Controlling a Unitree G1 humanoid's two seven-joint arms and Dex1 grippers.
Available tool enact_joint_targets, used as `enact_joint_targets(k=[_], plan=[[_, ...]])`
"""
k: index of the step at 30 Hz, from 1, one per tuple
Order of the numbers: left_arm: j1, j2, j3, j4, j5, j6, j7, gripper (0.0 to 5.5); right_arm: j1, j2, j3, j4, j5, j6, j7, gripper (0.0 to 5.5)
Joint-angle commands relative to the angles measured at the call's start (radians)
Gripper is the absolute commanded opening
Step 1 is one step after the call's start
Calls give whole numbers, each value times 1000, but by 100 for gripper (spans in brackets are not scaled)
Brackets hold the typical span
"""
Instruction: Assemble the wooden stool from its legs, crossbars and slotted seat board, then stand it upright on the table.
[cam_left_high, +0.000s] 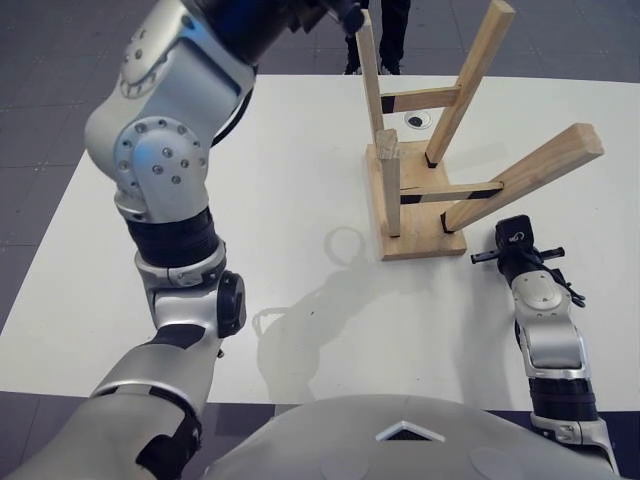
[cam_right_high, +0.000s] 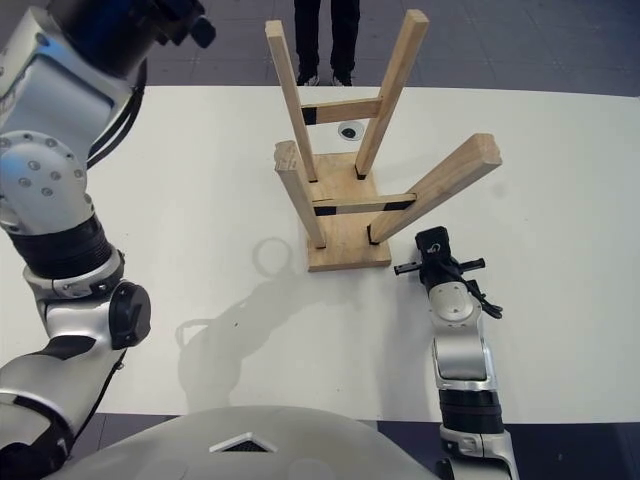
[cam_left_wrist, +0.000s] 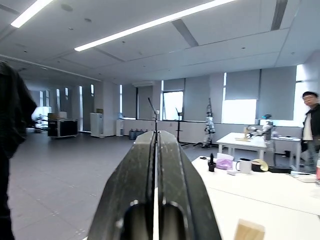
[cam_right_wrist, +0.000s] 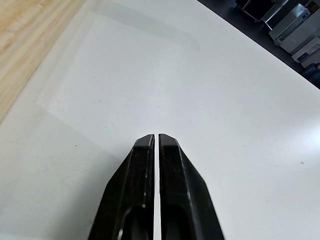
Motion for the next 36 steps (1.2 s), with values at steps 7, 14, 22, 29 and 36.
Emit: enact_joint_targets(k=[7,14,22,29,36], plan=[[610,106,-69,102,451,-205,146,10,66,-67,166,-104,62,9,235,13],[705,120,-123,213,561,-275,112,10,143,-90,288,-287,120,58,342,13],[585,-48,-284,518,578,-365,-26,10,124,-121,214,-245,112,58,304,13],[566,-63,-317,575,611,-330,-48,10,80,-102,199,-196,112,50,268,13],[693,-21,-365,343,587,-129,-79,10,17,-44,297,-138,109,34,272,13]])
